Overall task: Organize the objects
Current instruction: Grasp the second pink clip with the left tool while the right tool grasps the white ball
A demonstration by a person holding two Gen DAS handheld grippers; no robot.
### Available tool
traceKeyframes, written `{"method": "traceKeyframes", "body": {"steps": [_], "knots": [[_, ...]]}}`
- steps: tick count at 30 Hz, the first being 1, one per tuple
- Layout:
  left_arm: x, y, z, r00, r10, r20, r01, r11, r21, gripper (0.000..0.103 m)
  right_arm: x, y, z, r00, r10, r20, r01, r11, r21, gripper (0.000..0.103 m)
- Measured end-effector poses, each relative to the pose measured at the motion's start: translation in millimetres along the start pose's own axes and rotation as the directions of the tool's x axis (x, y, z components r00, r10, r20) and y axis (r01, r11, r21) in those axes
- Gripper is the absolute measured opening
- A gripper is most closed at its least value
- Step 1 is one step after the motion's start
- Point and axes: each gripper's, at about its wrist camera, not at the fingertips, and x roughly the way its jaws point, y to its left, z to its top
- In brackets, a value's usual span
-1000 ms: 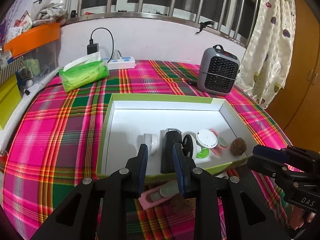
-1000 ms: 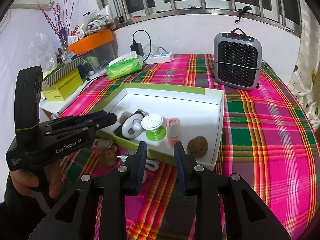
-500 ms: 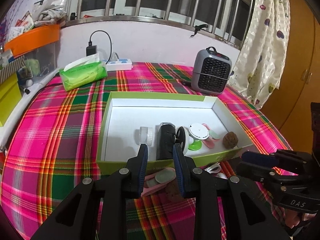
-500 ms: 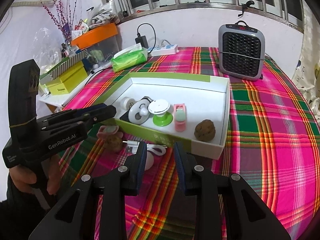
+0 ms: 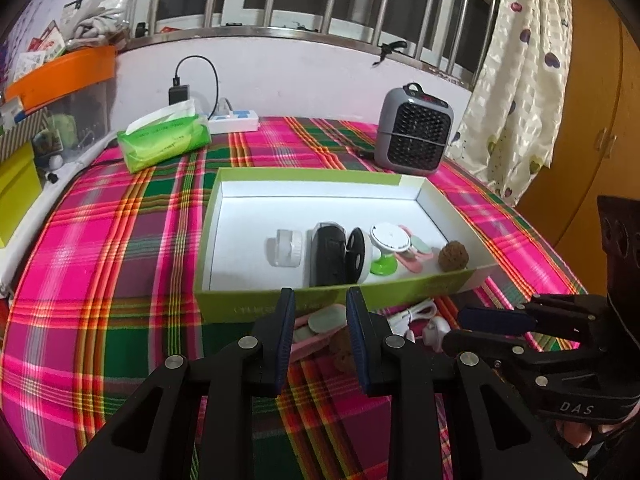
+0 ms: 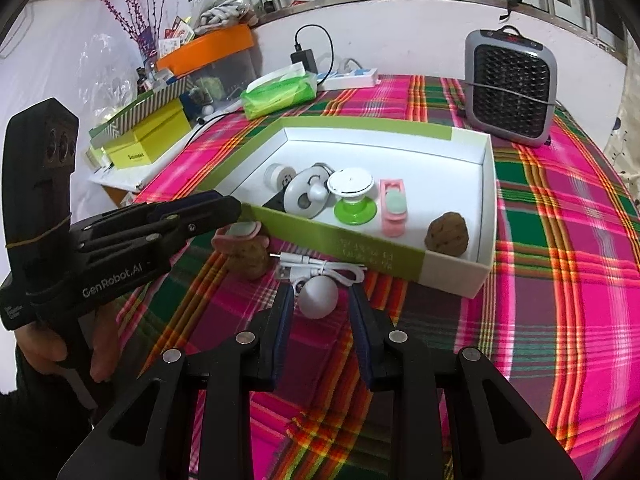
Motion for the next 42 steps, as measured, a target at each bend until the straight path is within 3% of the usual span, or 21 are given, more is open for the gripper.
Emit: {"method": "traceKeyframes", "body": {"steps": [12,27,42], "knots": [[-6,6,-5,1.0,-0.006,-0.002,0.006,1.0,-0.02,0.029,9,0,-2,1.0,0.007,-0.028,-0.007,1.0,0.004,0.029],[10,20,-6,0.995,-0.043,-0.089,0.037,0.997,-0.072,0.034,17,2,1,0.999,0.0,-0.046,0.0,1.0,0.001,0.029],[0,12,-15,0.99,-0.094,-0.103,0.094,0.996,-0.009,0.034,17,1,2,0.999,-0.018,-0.043,0.018,1.0,-0.003,0.029]]}}
